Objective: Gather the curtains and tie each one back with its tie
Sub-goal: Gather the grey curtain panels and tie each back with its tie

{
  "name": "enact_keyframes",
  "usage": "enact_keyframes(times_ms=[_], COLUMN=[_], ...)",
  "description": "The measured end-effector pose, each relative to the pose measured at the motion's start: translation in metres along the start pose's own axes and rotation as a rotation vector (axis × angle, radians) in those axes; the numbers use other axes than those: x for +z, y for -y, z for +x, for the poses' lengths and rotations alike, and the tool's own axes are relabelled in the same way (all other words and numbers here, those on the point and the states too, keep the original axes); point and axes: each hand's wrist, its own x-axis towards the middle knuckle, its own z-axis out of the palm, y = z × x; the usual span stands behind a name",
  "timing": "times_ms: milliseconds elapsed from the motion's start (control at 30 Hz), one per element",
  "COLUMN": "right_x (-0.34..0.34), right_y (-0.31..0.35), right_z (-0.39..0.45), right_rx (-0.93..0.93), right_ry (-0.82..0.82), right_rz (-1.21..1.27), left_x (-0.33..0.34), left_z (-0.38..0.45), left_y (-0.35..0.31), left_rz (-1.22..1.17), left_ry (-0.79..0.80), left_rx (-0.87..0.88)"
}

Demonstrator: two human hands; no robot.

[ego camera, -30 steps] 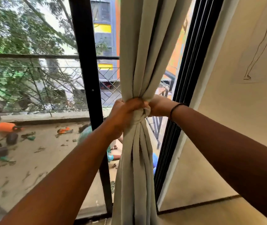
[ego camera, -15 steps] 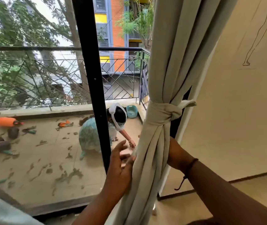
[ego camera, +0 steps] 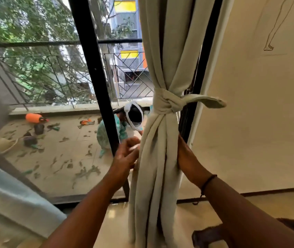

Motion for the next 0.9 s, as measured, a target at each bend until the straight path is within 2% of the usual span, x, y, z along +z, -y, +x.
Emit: enact_keyframes(times_ms=[100,167,233,333,467,567,633,700,800,900], right_x=[-0.018,-0.033,-0.045,-0.060,-0.089,-0.110,-0.102,-0.085,-0.067,-0.053], right_y=[-0.003,-0.005,-0.002,0.005,0.016,0.027,0.027,0.022,-0.006,-0.031], right_z=[-0.013,-0.020,-0.025,-0.030,-0.029,-0.014,-0.003,-0.004,-0.016,-0.031], right_rx=[0.061,0.079,0.058,-0.051,-0.250,-0.388,-0.365,-0.244,-0.057,0.056], right_ry=[0.088,0.113,0.123,0.046,-0.047,-0.129,-0.113,0.002,0.277,0.457], right_rz=[0.085,0.085,-0.102,-0.249,-0.442,-0.629,-0.632,-0.474,-0.247,-0.328], left_x=[0.027,0.035,0.034,0.027,0.002,-0.019,-0.024,-0.023,-0.020,-0.021], left_z=[0.001,-0.004,-0.012,-0.022,-0.038,-0.033,-0.021,-0.015,-0.038,-0.069], left_y=[-0.010,-0.010,-0.005,0.001,-0.004,-0.016,-0.019,-0.007,0.036,0.073], left_rz=[-0.005,-0.002,0.031,0.145,0.456,0.705,0.748,0.654,0.414,0.357], left_ry=[0.207,0.235,0.227,0.109,-0.201,-0.272,-0.295,-0.243,-0.098,-0.028], left_rx=[-0.108,-0.168,-0.134,-0.001,0.241,0.290,0.265,0.188,0.132,0.068])
